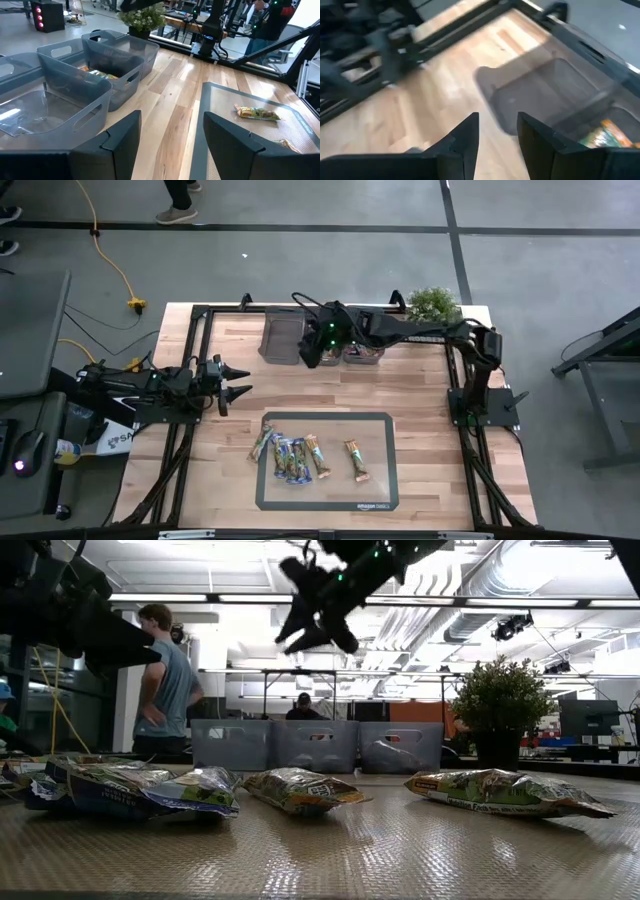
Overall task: Pick and place Granola Bars by type
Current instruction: Put the orange granola bar into the middle black bin
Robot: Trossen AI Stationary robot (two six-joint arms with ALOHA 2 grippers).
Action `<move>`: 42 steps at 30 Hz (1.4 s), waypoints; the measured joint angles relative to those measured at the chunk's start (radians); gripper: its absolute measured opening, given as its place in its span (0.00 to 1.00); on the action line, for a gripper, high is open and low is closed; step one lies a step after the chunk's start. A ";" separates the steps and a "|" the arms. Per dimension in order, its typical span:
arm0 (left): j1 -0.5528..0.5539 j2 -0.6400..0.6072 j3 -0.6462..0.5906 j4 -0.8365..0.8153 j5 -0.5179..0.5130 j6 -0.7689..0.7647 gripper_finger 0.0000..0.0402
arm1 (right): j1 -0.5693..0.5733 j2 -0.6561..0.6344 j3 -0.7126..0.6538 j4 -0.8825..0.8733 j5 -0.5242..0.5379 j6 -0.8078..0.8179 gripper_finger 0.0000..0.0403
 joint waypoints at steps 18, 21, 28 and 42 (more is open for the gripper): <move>0.000 0.000 0.000 0.000 0.000 0.000 0.53 | 0.240 -0.298 0.000 -0.108 0.131 -0.098 0.29; 0.000 0.000 0.000 0.000 0.000 0.000 0.53 | 0.303 -0.327 0.000 -0.139 0.141 -0.071 0.29; 0.000 0.000 0.000 0.000 0.000 0.000 0.53 | 0.456 -0.352 0.000 -0.158 0.071 0.058 0.29; 0.000 0.000 0.000 0.000 0.000 0.000 0.53 | 0.714 -0.352 0.000 -0.275 0.186 0.580 0.29</move>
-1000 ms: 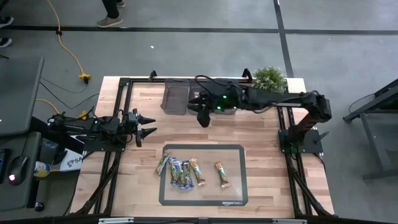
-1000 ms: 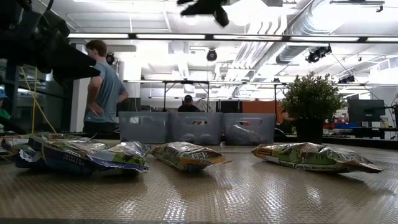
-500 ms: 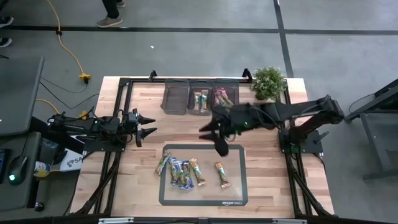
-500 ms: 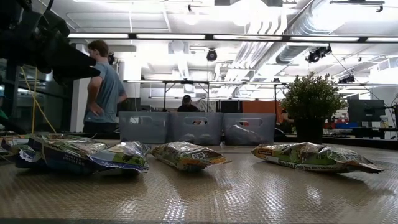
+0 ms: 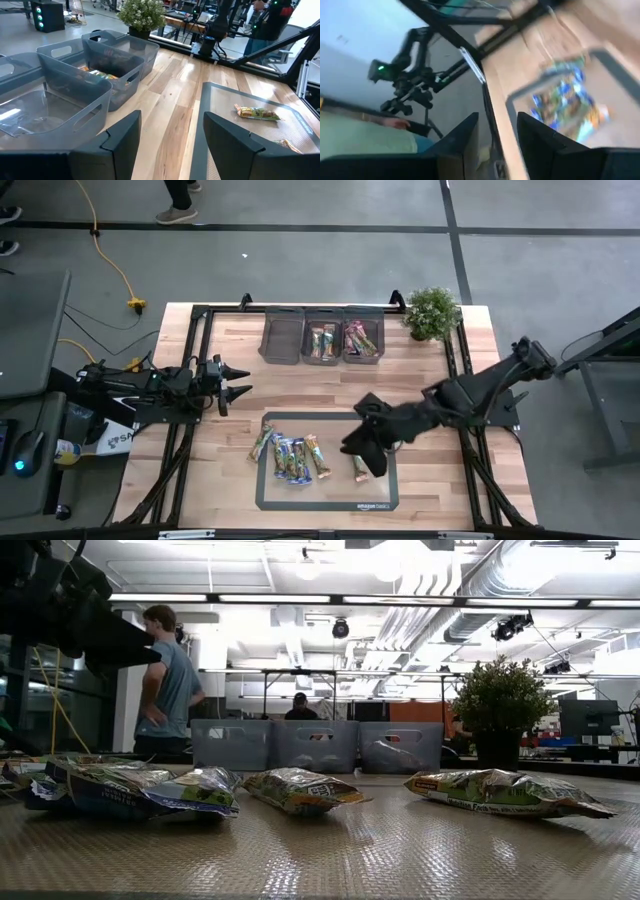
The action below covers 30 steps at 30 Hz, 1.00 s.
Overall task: Pick and place Granola Bars by type
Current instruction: Put the orange granola bar into the middle black bin
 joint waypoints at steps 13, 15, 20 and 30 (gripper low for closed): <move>0.000 0.000 0.000 0.000 0.000 0.000 0.53 | 0.100 0.093 0.000 -0.243 0.041 0.532 0.29; 0.000 0.000 0.000 0.000 0.000 0.000 0.53 | 0.099 0.123 0.000 -0.243 0.012 0.550 0.29; 0.000 0.000 0.000 0.000 0.000 0.000 0.53 | 0.100 0.194 0.000 -0.258 -0.043 0.602 0.29; 0.000 0.000 0.000 0.000 0.000 0.000 0.53 | 0.066 0.336 0.000 -0.340 -0.105 0.700 0.25</move>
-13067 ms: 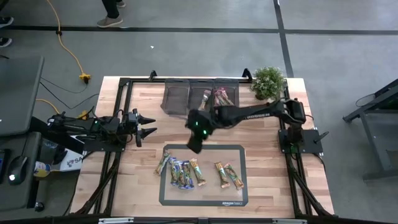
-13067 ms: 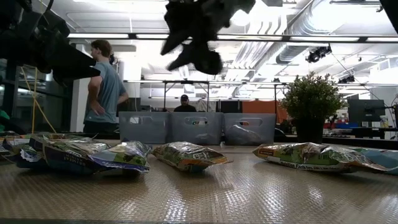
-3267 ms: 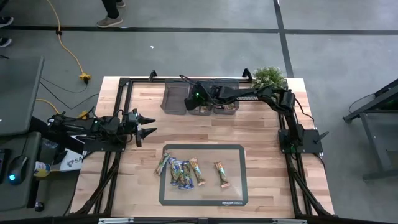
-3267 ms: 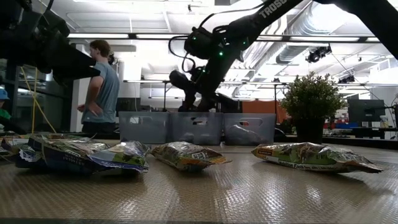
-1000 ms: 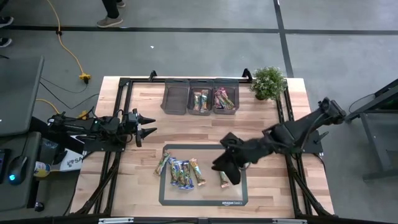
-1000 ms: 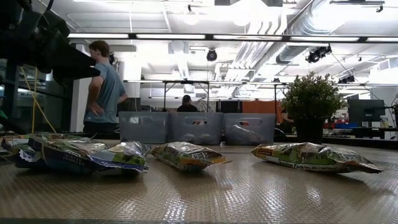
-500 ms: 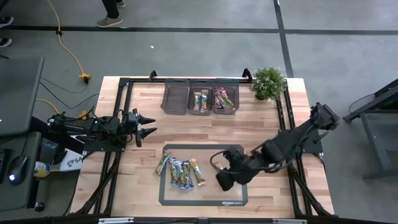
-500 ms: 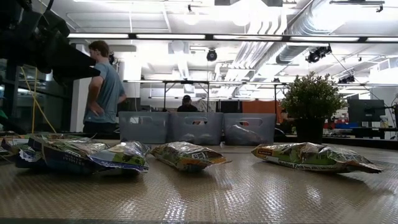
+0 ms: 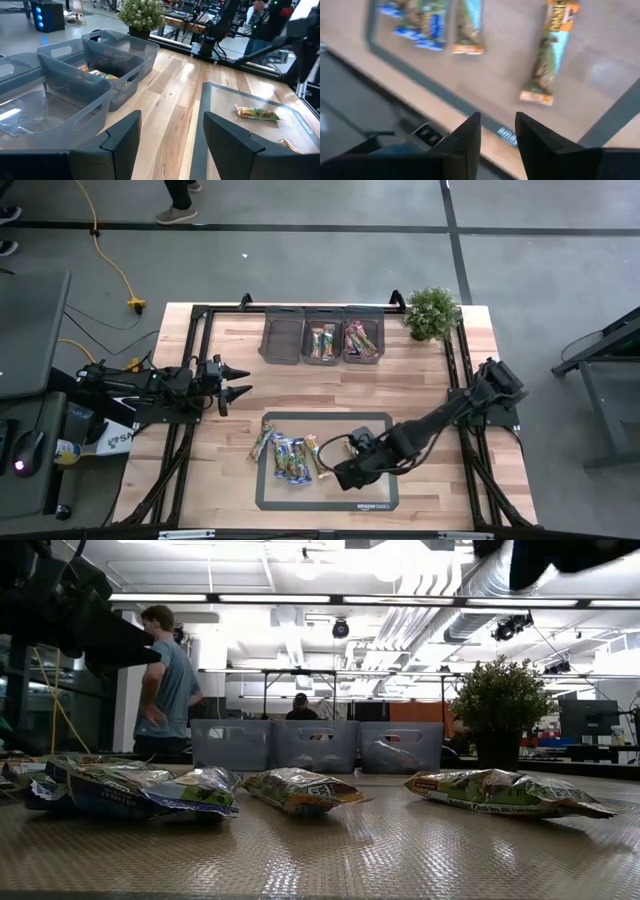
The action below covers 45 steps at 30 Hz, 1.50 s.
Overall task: Pick and place Granola Bars by type
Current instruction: Put the orange granola bar into the middle black bin
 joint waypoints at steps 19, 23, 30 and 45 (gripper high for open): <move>0.000 0.000 0.000 0.000 0.000 0.000 0.53 | -0.084 0.095 0.000 -0.092 0.067 -0.137 0.36; 0.000 0.000 0.000 0.000 0.000 0.000 0.53 | -0.085 0.106 0.000 -0.093 0.061 -0.144 0.43; 0.000 0.000 0.000 0.000 0.000 0.000 0.53 | -0.090 0.156 0.000 -0.092 0.009 -0.149 0.48; 0.000 0.000 0.000 0.000 0.000 0.000 0.53 | -0.118 0.186 -0.011 -0.056 0.007 -0.199 0.49</move>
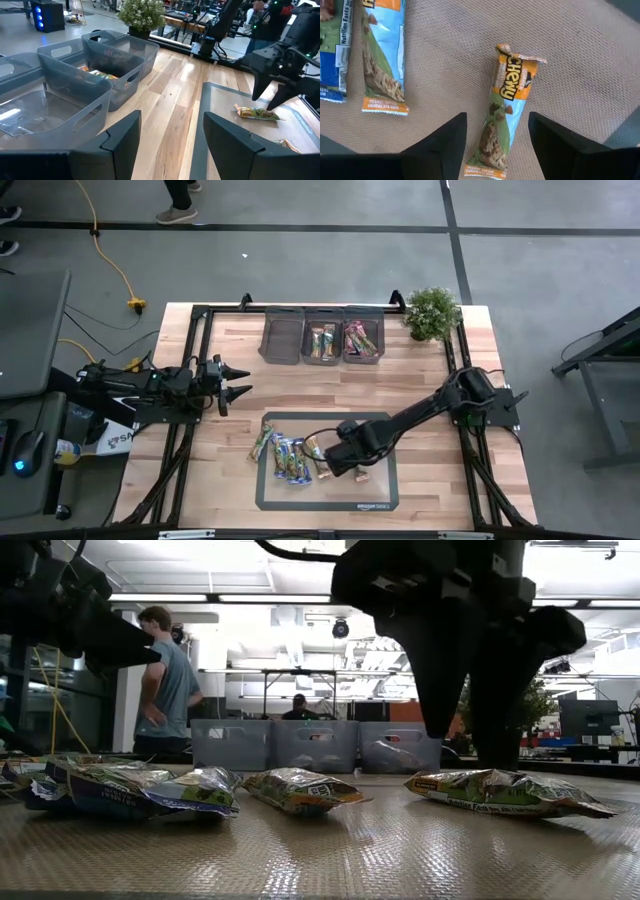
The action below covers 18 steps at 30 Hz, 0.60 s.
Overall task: Pick and place Granola Bars by type
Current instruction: Put the orange granola bar into the middle black bin
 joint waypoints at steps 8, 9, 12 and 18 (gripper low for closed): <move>0.000 0.000 0.000 0.000 0.000 0.000 0.53 | 0.000 0.001 -0.134 0.147 -0.049 0.054 0.49; 0.000 0.000 0.000 0.000 0.000 0.000 0.53 | 0.000 0.001 -0.144 0.166 -0.047 0.057 0.49; 0.000 0.000 0.000 0.000 0.000 0.000 0.53 | 0.000 -0.004 -0.170 0.212 -0.049 0.065 0.49; 0.000 0.000 0.000 0.000 0.000 0.000 0.53 | 0.000 -0.004 -0.171 0.213 -0.048 0.068 0.49</move>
